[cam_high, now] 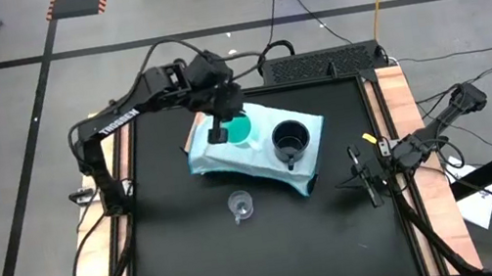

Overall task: Stack small to large cups/mugs on shelf
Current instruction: Put the light blue mug on the shelf

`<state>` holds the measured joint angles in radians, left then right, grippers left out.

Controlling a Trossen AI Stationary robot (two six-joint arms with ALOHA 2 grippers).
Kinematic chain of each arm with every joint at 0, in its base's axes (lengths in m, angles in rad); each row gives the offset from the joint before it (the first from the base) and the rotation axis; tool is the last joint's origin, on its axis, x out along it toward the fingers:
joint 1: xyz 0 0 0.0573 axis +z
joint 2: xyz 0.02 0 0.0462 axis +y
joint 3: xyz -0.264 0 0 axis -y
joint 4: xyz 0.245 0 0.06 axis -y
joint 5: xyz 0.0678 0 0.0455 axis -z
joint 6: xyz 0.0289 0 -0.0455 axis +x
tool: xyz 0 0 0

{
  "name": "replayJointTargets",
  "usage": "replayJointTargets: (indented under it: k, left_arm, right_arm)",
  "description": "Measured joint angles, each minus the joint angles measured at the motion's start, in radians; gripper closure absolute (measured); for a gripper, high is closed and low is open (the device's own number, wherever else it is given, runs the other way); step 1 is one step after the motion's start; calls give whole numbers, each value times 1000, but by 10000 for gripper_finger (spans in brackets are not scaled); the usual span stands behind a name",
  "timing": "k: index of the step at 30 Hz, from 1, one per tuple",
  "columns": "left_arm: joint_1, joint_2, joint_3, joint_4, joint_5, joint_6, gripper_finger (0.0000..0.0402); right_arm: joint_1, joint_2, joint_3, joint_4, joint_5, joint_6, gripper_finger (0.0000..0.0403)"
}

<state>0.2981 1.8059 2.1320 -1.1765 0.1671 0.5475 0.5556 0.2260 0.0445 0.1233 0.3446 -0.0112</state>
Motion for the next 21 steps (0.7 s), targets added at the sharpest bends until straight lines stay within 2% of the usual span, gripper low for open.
replayJointTargets:
  k: [5, 10, 18, 21]
  left_arm:
    - [7, 37, 86, -51, 9, 11, 394]
    - [44, 44, 86, -54, 20, 8, 394]
    - [75, 104, 84, -60, 116, 5, 394]
    - [82, 137, 84, -64, 120, 7, 394]
  right_arm:
    - [0, 0, -31, 41, 0, 1, 403]
    - [0, 0, -30, 43, 0, 6, 403]
    - [-1, 1, -30, 57, 0, 0, 403]
    - [-1, 1, -30, 61, 0, -2, 403]
